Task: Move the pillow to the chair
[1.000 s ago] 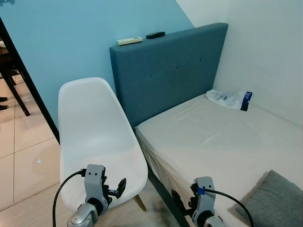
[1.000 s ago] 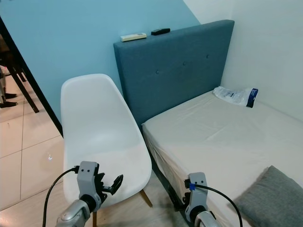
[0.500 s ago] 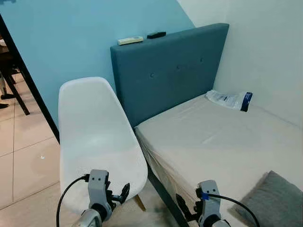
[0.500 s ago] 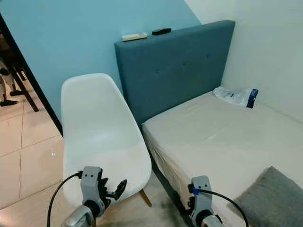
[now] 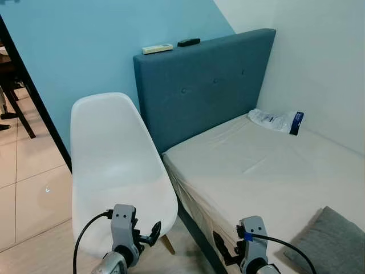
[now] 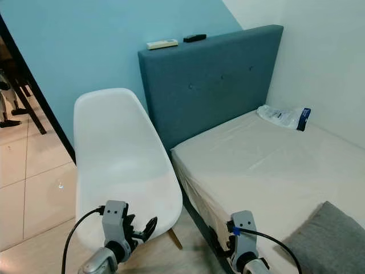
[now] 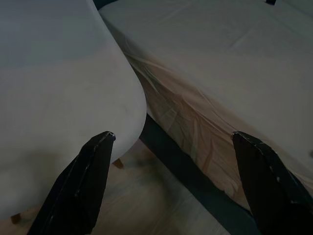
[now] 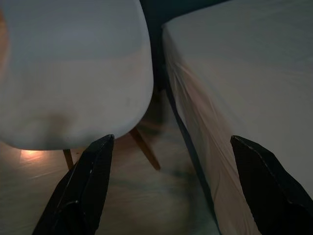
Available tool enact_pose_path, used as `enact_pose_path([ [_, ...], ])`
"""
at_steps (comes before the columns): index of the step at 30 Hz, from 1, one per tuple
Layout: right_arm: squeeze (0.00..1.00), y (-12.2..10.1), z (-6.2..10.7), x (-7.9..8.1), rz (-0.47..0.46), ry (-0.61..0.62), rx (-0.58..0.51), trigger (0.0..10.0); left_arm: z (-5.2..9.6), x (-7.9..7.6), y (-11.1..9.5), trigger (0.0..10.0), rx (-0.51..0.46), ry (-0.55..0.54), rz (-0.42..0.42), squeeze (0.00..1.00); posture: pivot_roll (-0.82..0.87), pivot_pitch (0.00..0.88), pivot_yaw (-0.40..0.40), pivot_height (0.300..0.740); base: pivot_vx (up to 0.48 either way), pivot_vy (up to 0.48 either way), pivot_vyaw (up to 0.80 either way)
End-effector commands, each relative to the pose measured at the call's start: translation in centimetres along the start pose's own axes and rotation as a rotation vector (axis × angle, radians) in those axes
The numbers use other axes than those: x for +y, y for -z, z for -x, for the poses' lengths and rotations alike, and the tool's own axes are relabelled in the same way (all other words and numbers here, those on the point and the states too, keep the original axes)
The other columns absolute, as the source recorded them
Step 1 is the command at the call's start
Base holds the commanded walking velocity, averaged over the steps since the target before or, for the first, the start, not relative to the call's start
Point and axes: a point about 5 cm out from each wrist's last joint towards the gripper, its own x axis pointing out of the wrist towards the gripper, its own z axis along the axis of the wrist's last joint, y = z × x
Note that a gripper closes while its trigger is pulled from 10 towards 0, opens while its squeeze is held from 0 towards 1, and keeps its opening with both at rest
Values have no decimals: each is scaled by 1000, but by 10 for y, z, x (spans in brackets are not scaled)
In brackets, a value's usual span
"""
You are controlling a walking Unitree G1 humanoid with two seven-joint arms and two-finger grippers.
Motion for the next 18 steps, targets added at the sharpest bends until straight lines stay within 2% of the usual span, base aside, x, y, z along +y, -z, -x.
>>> enact_pose_path([
  [1,0,0,0,5,-2,-14,9,10000,2,1,1,10000,3,2,-11,0,-38,0,-11,740,0,0,0],
  [12,0,-9,6,1,20,-16,-2,10000,2,-11,-2,10000,-17,32,4,0,-46,23,-28,740,0,0,0],
  [18,0,-20,8,-6,23,6,-16,10000,-3,-17,-13,10000,-52,44,9,0,-52,41,-26,740,0,0,0],
])
